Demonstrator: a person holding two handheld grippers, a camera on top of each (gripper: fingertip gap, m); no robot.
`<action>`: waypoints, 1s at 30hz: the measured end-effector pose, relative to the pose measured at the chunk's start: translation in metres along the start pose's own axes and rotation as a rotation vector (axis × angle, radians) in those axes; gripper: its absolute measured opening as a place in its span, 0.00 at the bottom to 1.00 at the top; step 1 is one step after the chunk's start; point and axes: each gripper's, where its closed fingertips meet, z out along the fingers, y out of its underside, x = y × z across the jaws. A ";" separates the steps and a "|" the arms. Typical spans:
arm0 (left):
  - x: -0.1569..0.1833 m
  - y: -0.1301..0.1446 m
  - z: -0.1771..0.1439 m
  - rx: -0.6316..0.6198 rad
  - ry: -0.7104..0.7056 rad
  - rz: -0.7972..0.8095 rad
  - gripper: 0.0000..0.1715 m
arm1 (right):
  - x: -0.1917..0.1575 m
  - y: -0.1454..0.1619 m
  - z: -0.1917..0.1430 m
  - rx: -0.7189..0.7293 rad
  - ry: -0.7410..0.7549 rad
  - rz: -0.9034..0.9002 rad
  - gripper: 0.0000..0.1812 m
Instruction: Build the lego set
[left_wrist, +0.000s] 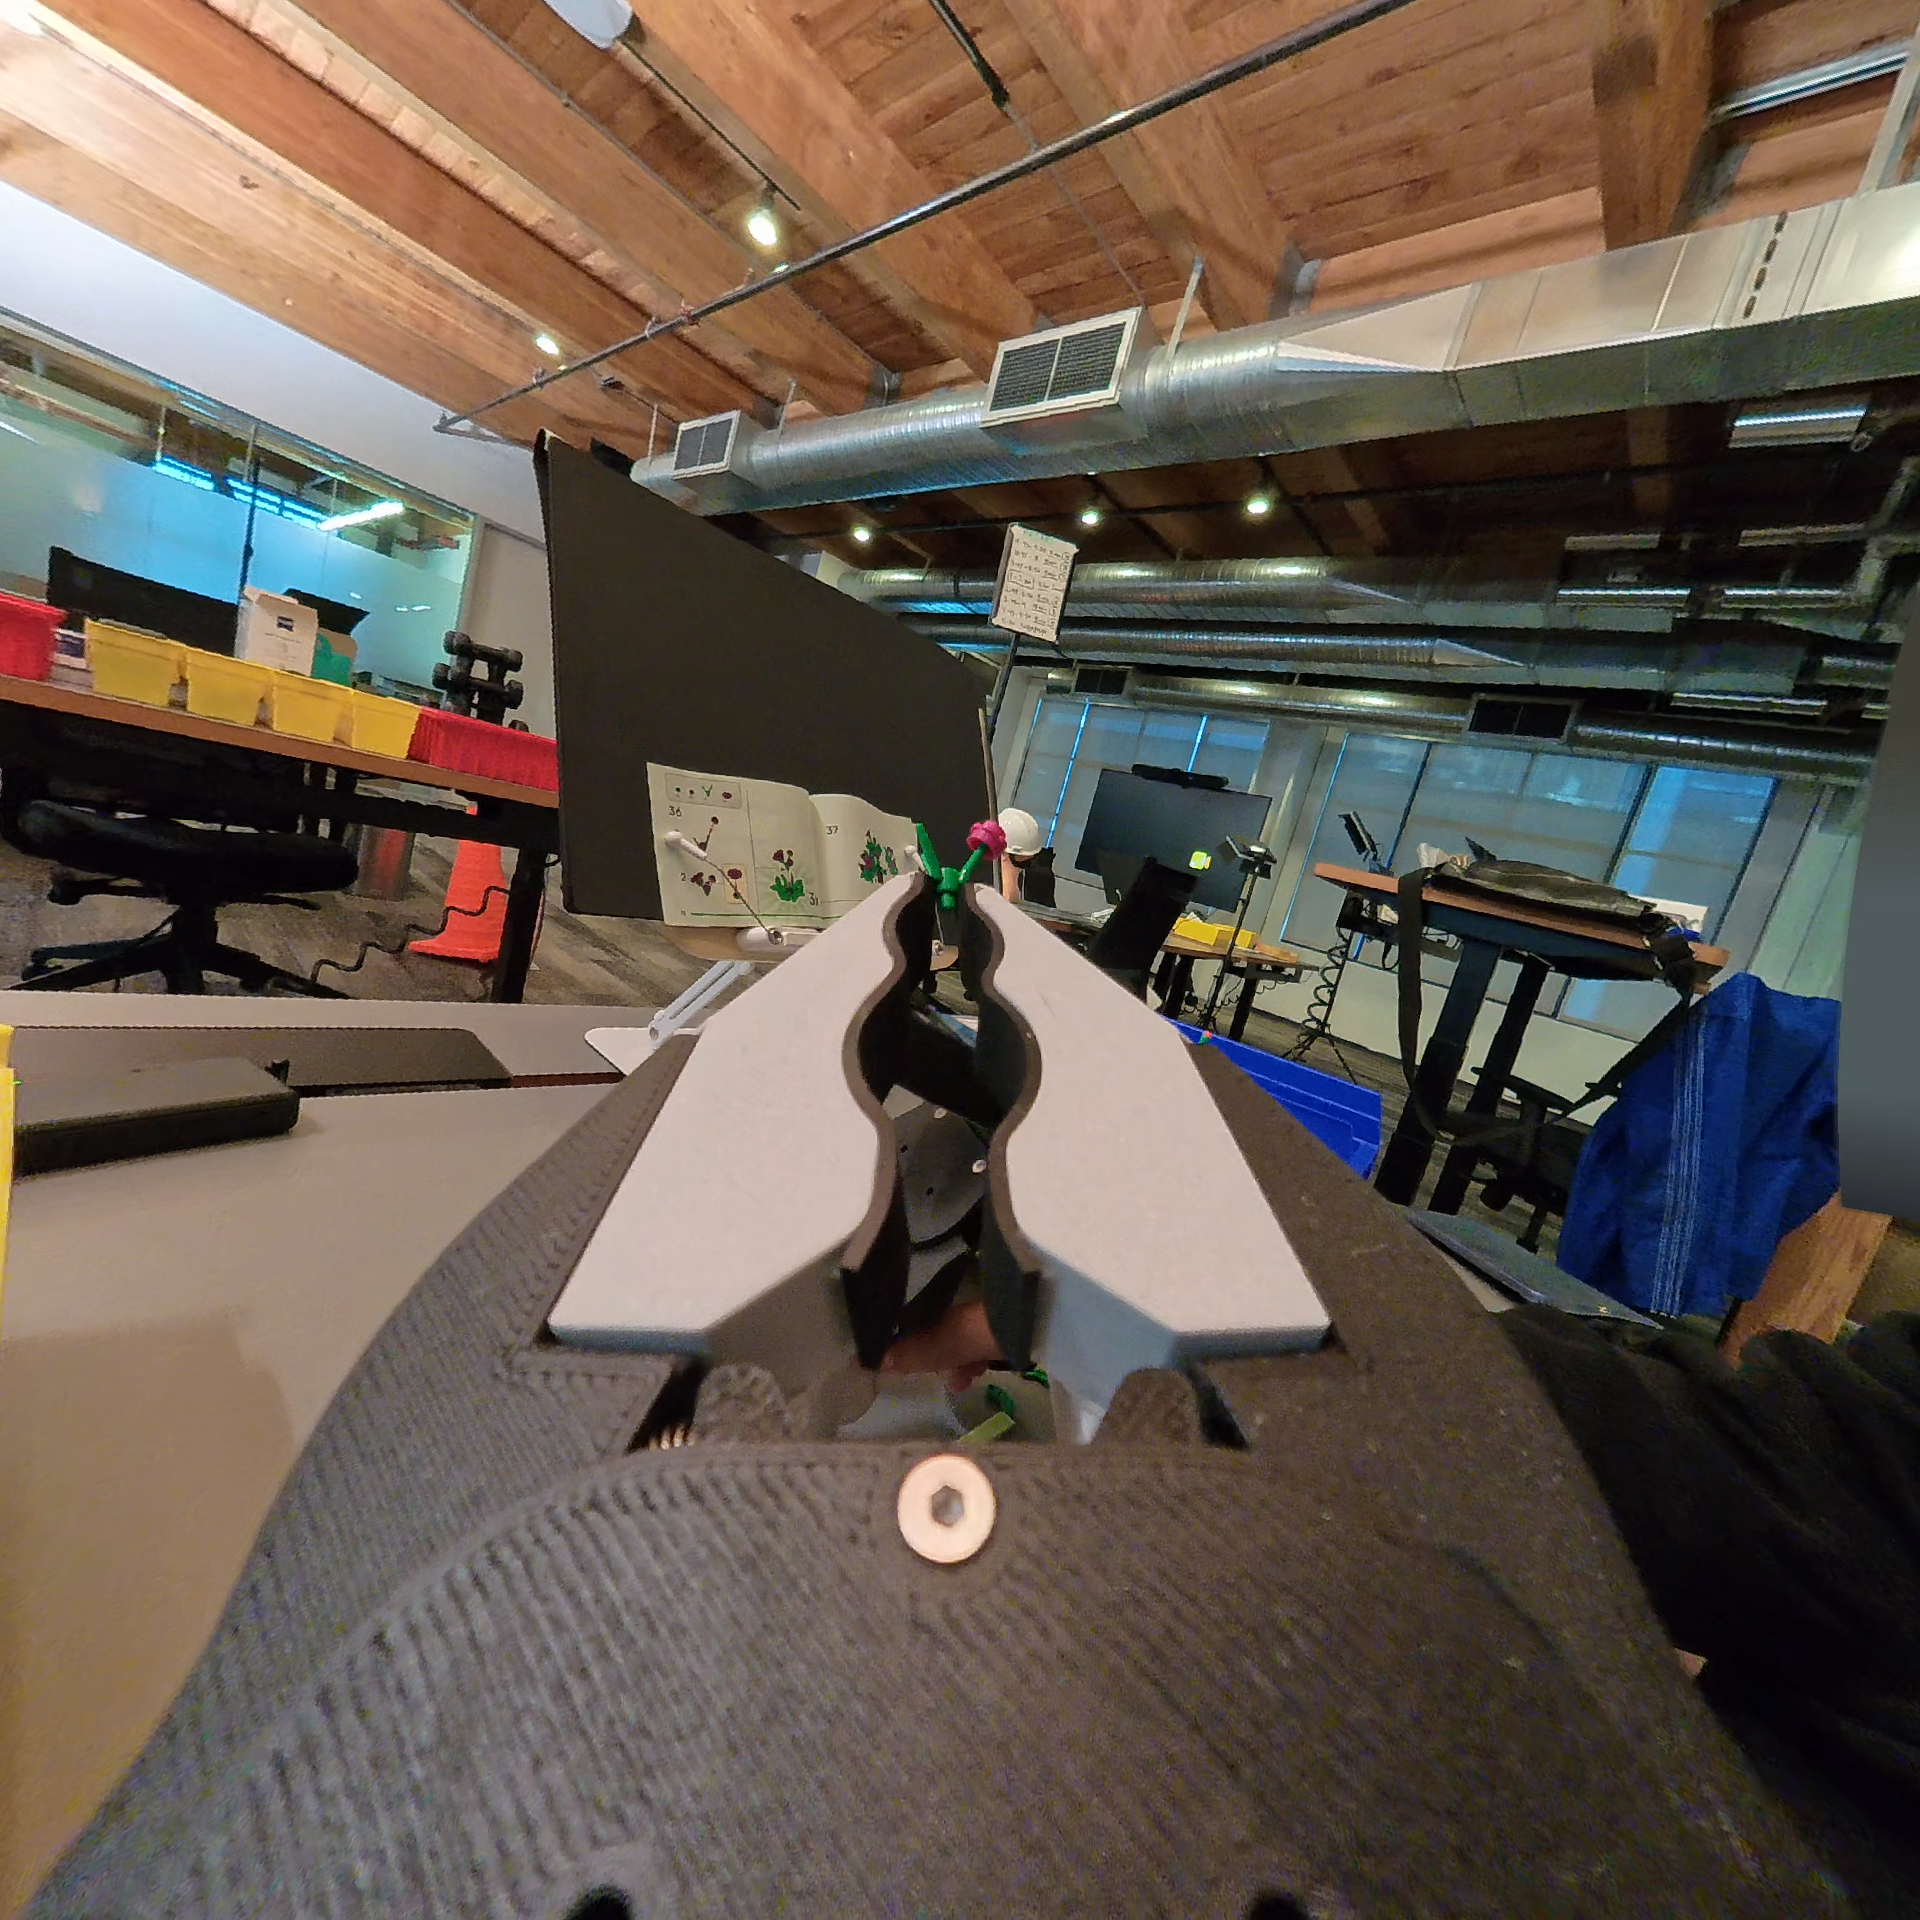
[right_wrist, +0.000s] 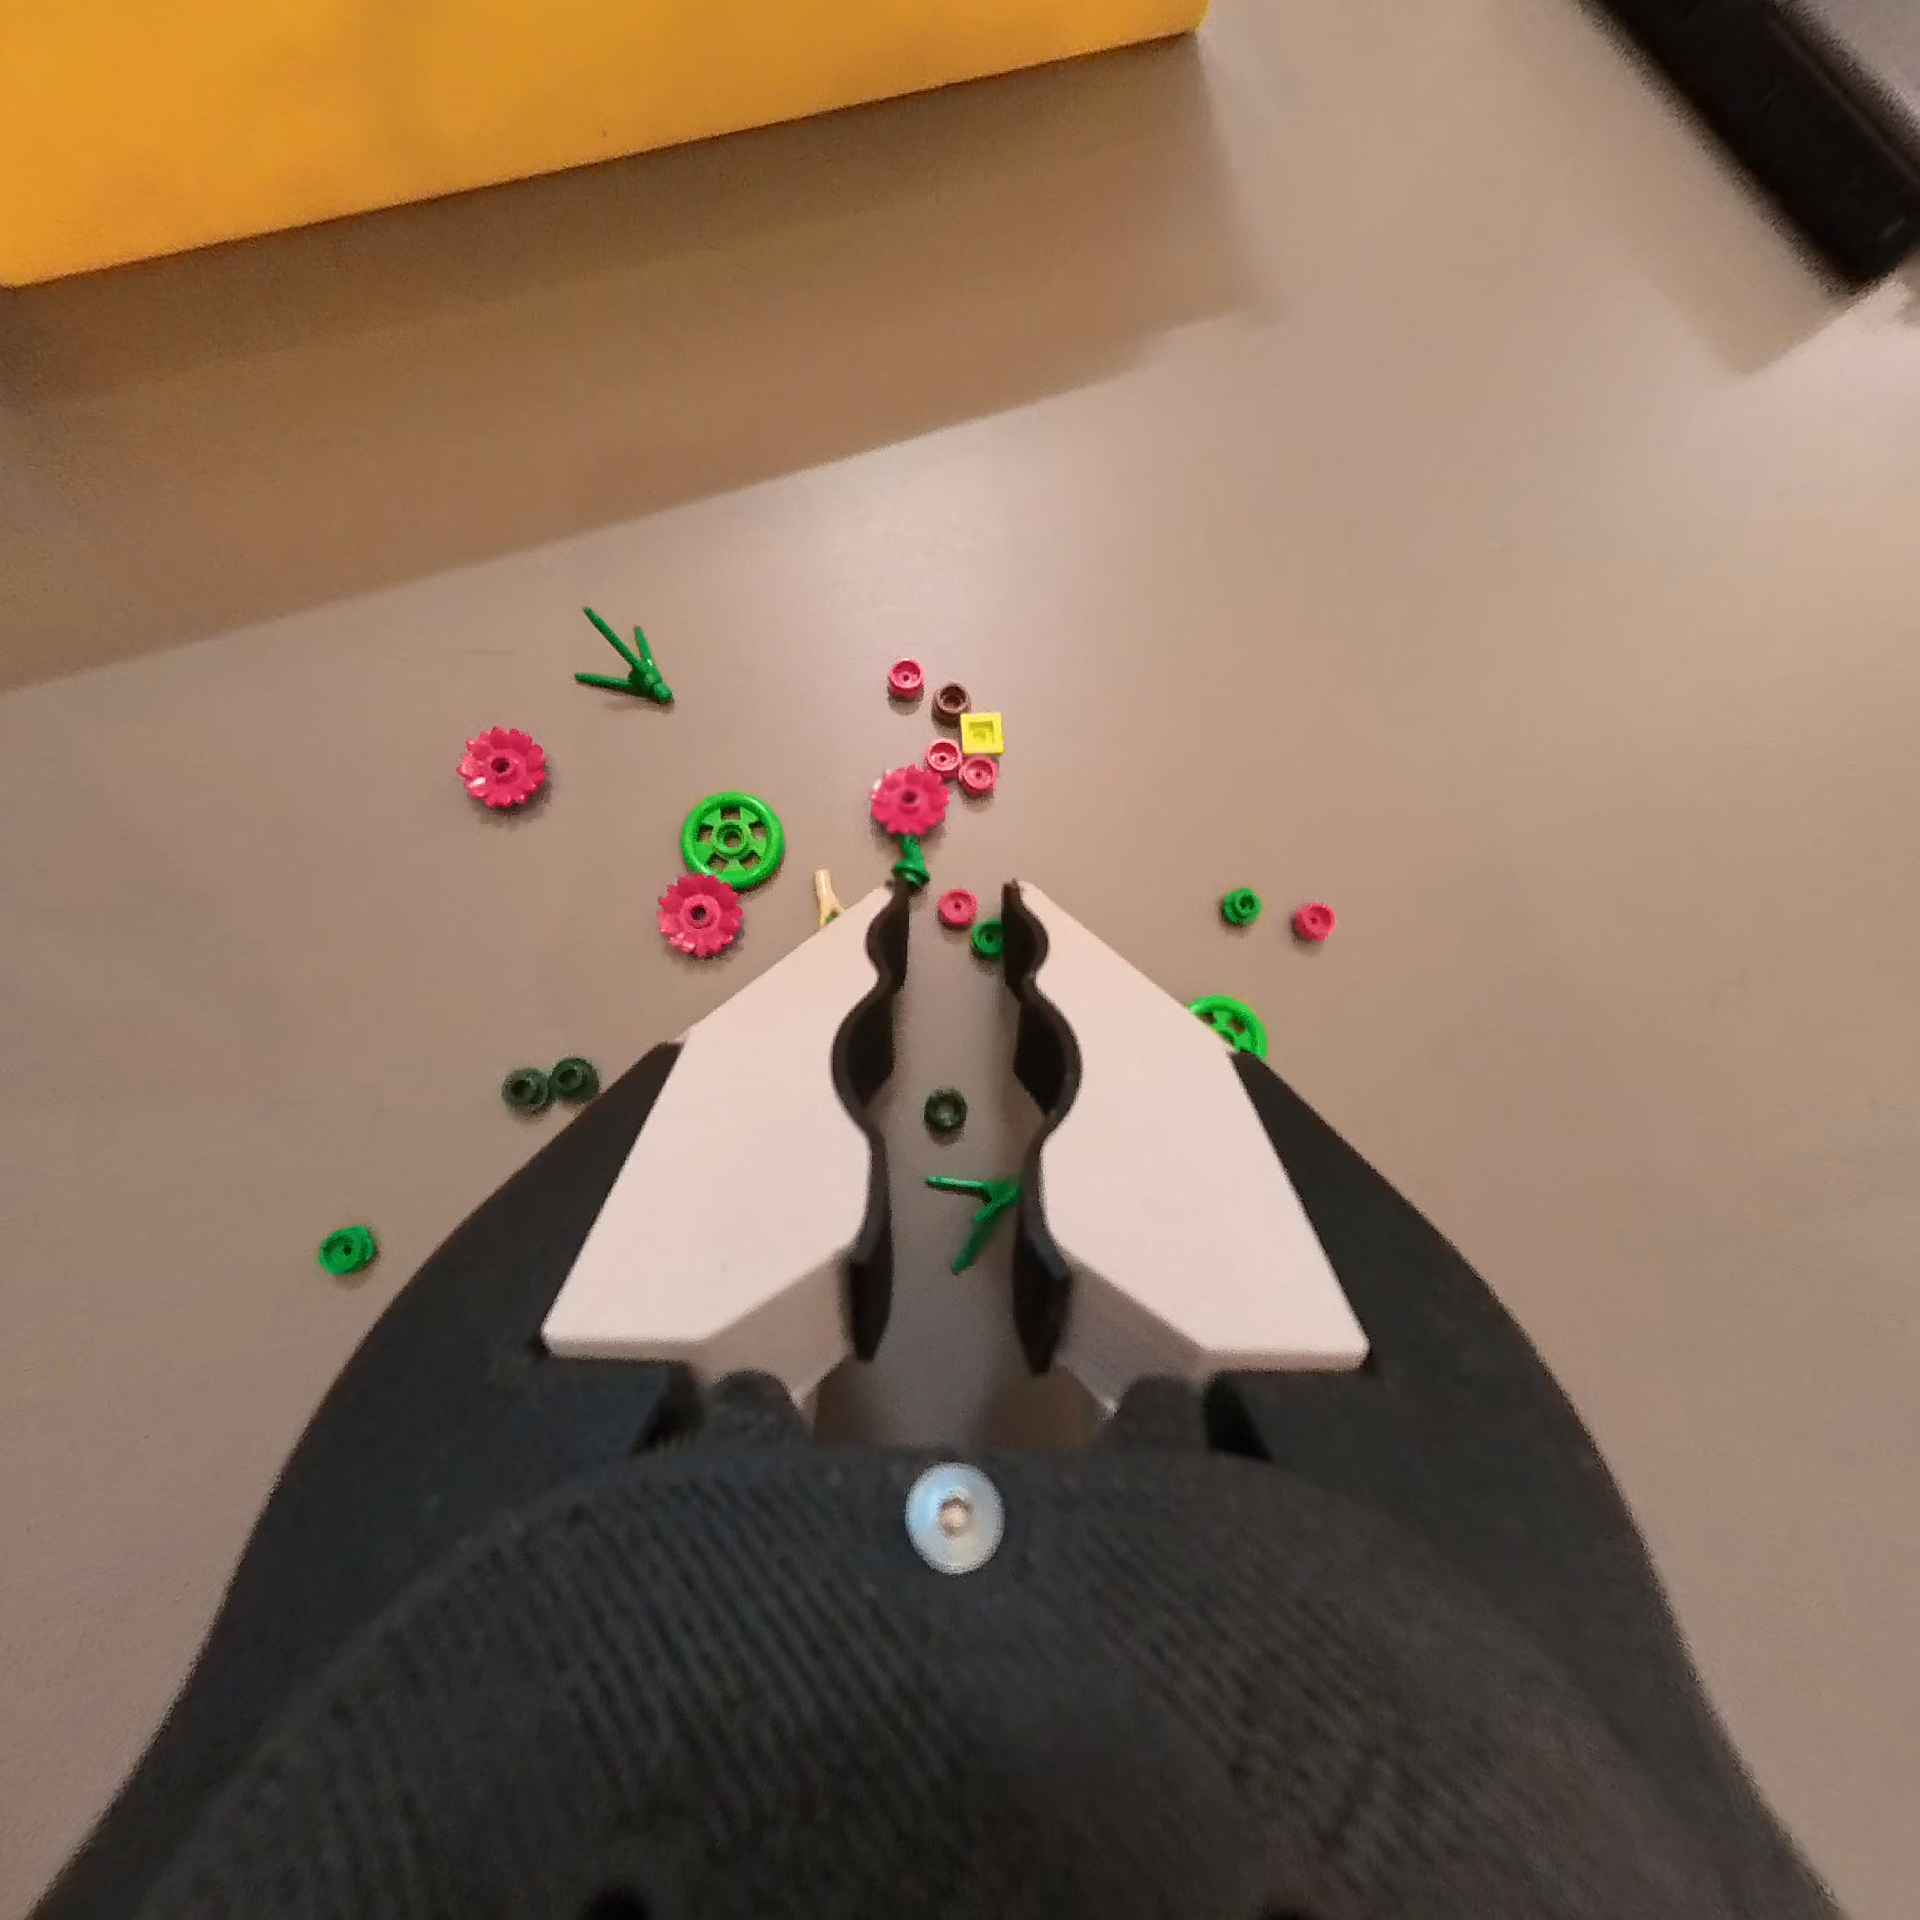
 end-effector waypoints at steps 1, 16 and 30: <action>0.000 0.000 0.000 0.000 0.000 0.000 0.01 | 0.000 -0.001 0.001 0.000 0.000 -0.003 0.09; 0.000 -0.001 -0.002 0.005 0.004 -0.004 0.01 | -0.007 -0.018 -0.024 0.144 -0.110 0.168 0.03; 0.010 0.010 0.007 -0.039 0.063 -0.027 0.00 | -0.078 -0.054 -0.198 0.697 -1.058 0.784 0.03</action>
